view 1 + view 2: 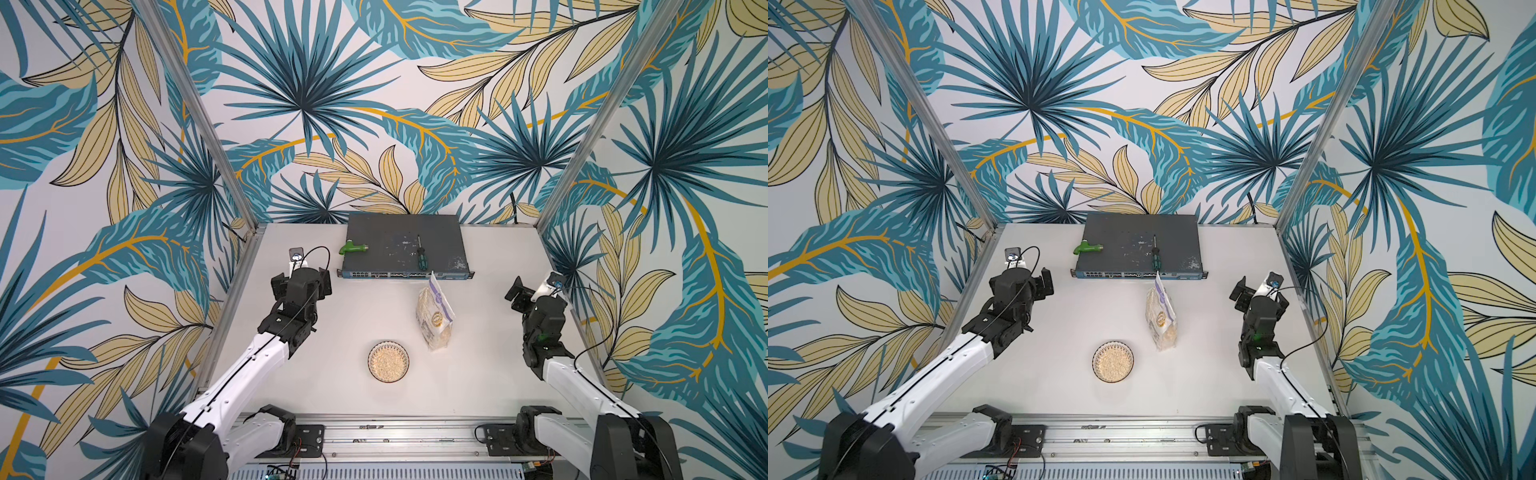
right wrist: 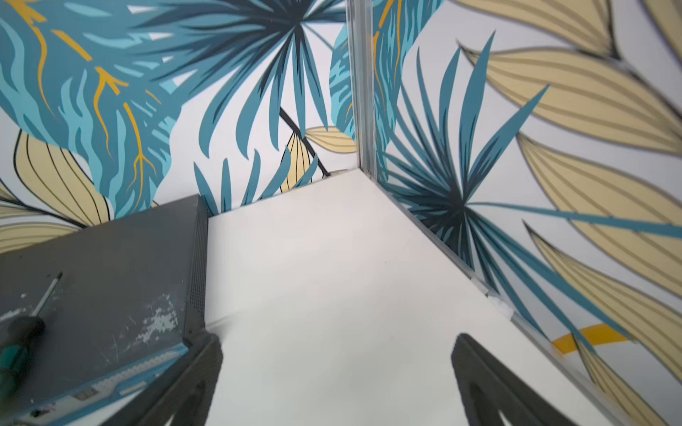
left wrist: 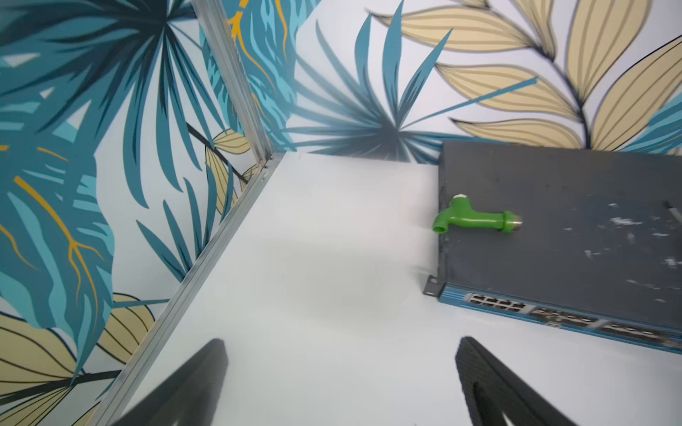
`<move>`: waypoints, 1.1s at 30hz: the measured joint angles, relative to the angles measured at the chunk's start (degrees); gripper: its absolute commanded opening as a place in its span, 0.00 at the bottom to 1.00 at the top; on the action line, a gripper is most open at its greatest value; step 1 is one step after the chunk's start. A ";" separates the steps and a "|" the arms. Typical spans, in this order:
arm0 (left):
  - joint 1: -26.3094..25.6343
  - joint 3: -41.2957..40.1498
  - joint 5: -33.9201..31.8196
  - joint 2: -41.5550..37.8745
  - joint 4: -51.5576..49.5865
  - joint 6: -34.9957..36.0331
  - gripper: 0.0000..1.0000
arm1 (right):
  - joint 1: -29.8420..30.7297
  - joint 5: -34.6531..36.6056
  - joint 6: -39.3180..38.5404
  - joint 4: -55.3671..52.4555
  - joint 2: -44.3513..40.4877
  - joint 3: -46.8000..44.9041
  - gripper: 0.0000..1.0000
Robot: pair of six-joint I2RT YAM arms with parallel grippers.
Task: Pour the oats into the breakfast bowl
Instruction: Reset both arms
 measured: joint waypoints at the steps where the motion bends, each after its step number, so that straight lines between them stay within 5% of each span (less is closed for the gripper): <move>1: 0.87 -1.03 0.07 1.49 1.62 0.37 1.00 | -0.39 -1.01 0.04 2.10 1.16 -1.77 1.00; 13: 5.46 -11.96 1.22 12.98 24.22 7.80 1.00 | -1.88 -6.40 -6.34 21.40 12.72 -5.46 1.00; 21: 9.09 -14.14 8.44 19.23 36.54 13.14 1.00 | -3.91 -8.13 -7.48 36.48 20.90 -7.48 1.00; 33: 12.44 -19.50 18.86 22.10 48.54 13.77 1.00 | -4.11 -12.57 -9.01 38.53 24.04 -6.54 1.00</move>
